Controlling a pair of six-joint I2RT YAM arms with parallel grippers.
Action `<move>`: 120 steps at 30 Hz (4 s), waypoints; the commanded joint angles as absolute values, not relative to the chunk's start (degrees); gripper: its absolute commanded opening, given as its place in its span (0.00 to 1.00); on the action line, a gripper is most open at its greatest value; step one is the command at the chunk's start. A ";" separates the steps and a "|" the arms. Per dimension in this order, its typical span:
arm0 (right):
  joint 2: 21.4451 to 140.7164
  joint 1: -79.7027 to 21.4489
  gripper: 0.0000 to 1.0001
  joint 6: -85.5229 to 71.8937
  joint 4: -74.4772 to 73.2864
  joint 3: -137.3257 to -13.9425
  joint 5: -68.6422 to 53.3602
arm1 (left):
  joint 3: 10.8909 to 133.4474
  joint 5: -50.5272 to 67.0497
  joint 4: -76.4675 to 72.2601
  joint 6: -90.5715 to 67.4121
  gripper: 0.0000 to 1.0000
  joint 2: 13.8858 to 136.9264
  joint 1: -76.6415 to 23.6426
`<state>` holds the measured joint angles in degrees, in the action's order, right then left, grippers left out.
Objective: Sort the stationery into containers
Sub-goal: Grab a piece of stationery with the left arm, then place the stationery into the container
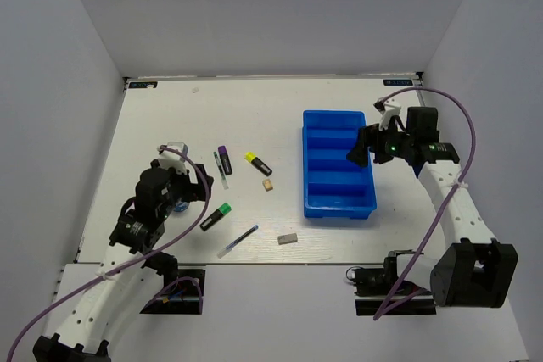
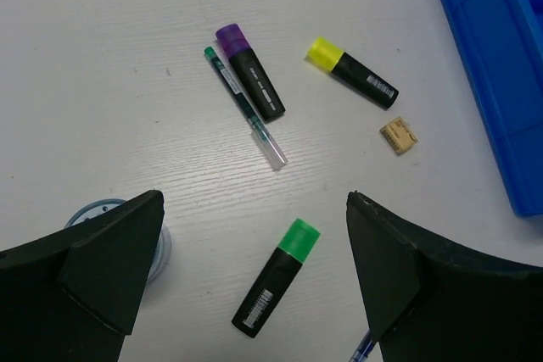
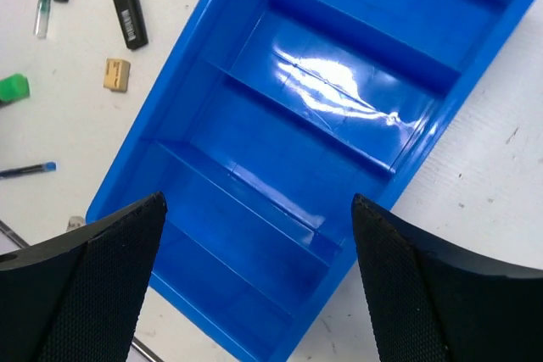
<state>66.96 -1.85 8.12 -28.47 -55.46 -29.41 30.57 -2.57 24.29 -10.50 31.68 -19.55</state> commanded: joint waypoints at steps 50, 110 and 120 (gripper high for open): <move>92.21 -38.41 0.91 14.85 -30.76 -75.33 -16.44 | 36.91 -14.85 34.54 -33.93 0.88 65.73 -6.24; 55.90 -17.67 0.00 2.29 -2.46 -35.86 29.27 | 120.41 8.88 15.47 -21.53 0.11 133.42 -41.05; 55.90 -17.49 0.00 2.28 -2.55 -35.68 29.09 | 120.59 6.24 15.73 -21.44 0.80 133.68 -41.84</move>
